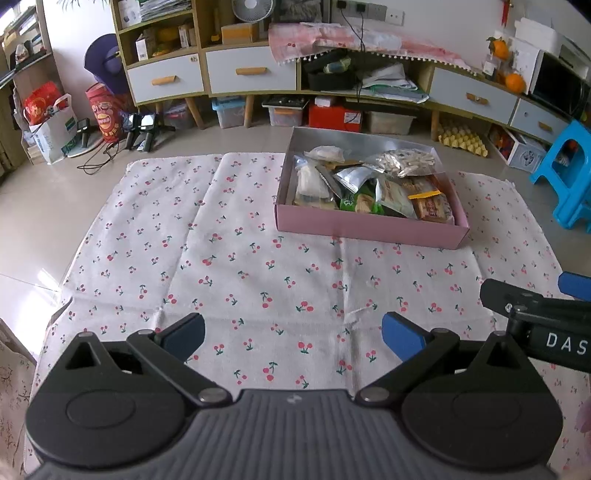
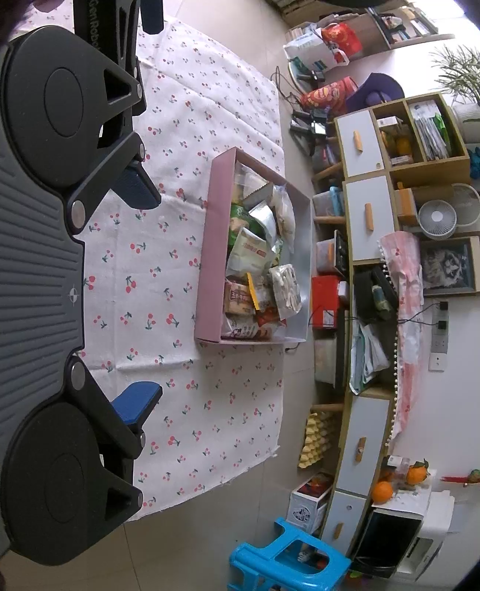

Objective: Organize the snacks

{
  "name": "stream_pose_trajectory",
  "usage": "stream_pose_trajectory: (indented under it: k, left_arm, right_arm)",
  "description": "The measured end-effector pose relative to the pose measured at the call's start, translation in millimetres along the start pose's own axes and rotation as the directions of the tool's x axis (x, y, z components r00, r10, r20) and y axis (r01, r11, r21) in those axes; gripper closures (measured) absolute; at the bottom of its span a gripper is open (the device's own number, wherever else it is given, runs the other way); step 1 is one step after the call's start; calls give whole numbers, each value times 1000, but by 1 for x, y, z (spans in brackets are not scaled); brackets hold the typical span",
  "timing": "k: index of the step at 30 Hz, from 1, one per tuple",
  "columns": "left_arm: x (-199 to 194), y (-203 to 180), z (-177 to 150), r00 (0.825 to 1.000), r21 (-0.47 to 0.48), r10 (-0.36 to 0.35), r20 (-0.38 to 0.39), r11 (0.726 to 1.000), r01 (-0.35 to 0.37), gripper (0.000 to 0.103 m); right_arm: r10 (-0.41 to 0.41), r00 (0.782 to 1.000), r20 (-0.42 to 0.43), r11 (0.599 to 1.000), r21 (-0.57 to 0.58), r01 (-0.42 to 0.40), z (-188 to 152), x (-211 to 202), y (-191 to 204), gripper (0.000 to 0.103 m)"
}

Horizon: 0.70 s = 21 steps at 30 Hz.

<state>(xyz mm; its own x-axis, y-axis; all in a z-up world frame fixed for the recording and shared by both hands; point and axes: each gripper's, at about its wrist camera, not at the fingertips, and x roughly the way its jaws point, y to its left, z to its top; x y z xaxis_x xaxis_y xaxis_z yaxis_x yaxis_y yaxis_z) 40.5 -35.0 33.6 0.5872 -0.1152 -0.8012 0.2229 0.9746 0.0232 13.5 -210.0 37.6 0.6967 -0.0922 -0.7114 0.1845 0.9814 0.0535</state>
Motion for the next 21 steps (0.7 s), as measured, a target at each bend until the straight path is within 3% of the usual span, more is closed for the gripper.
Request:
stream_pose_trajectory:
  k: [21]
  left_arm:
    - [0,0,-1,1000,-2,-2,-6,1000,2,1]
  right_arm:
    - [-2,1000,-3,1000,1,3,0,0,0,2]
